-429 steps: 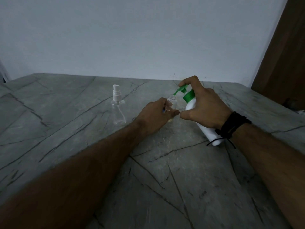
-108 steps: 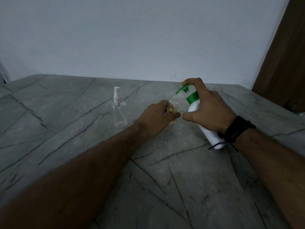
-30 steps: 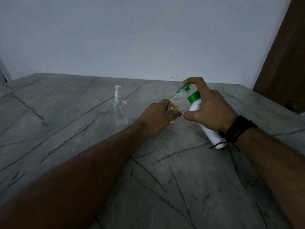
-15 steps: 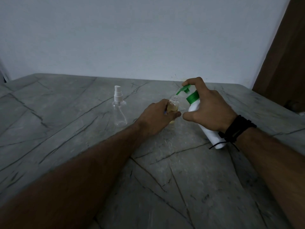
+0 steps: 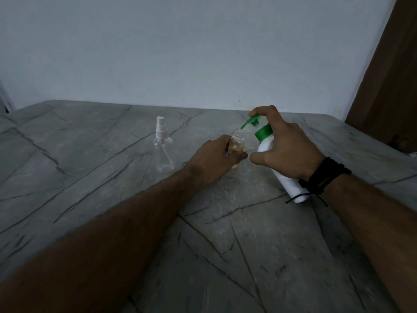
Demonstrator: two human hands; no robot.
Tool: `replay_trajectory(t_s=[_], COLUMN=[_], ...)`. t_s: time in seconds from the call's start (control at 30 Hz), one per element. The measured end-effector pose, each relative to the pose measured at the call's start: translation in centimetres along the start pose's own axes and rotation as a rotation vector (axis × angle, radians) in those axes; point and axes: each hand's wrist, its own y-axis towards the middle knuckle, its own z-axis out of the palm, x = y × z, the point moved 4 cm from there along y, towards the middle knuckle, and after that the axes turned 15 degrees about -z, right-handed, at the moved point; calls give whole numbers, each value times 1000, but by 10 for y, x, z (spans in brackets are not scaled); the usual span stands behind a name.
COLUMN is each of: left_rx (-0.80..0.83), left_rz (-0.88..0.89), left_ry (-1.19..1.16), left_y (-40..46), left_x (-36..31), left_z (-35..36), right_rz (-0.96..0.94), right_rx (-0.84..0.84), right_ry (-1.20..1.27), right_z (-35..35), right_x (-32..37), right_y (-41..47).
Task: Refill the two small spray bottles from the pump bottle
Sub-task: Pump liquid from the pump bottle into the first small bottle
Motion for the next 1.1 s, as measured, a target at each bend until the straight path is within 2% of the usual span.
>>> replay_trajectory(t_s=[1.1], left_rx=[1], left_rz=[1], left_ry=[7], left_y=[-4], left_x=[-3], left_z=[-2], right_rz=[0], right_rx=[-6], right_ry=[-2], right_z=[-1], right_x=[0], right_y=[0])
